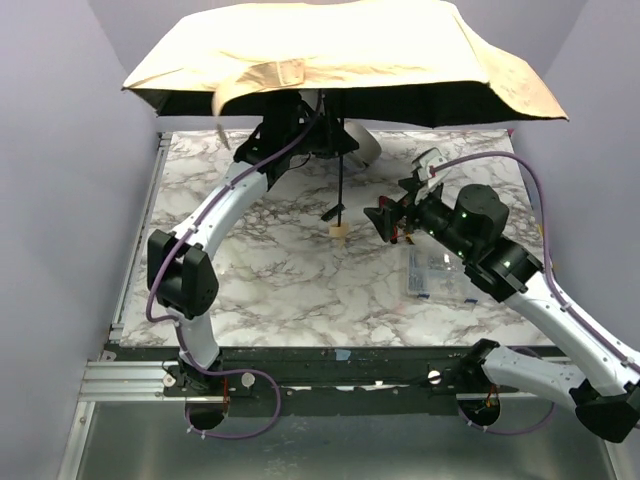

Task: Open the umbrella

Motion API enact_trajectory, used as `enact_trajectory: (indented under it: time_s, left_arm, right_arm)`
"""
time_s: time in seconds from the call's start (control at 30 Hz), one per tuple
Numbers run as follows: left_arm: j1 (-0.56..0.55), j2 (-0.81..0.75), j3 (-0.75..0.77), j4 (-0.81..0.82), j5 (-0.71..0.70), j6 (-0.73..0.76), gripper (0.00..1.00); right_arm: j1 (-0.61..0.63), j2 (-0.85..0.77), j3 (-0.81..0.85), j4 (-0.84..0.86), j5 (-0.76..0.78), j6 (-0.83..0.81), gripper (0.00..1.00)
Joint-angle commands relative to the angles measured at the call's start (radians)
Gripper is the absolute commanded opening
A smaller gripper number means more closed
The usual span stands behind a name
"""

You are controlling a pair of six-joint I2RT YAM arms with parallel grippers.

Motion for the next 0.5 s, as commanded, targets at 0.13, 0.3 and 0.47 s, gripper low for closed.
enact_trajectory:
  time_s: [0.13,0.3,0.47]
  left_arm:
    - [-0.074,0.100,0.125,0.132,0.001,0.104,0.00]
    - [-0.112,0.140,0.142,0.187,0.051,0.061,0.00]
    - [-0.152,0.191,0.198,0.257,0.180,-0.008,0.00]
  right_arm:
    - [-0.004,-0.144,-0.093,-0.285,-0.068,-0.319,1.00]
    - [-0.004,-0.192,-0.118,-0.415,-0.187,-0.389,1.00]
    - [-0.004,-0.212,-0.138,-0.494,-0.287,-0.465,1.00]
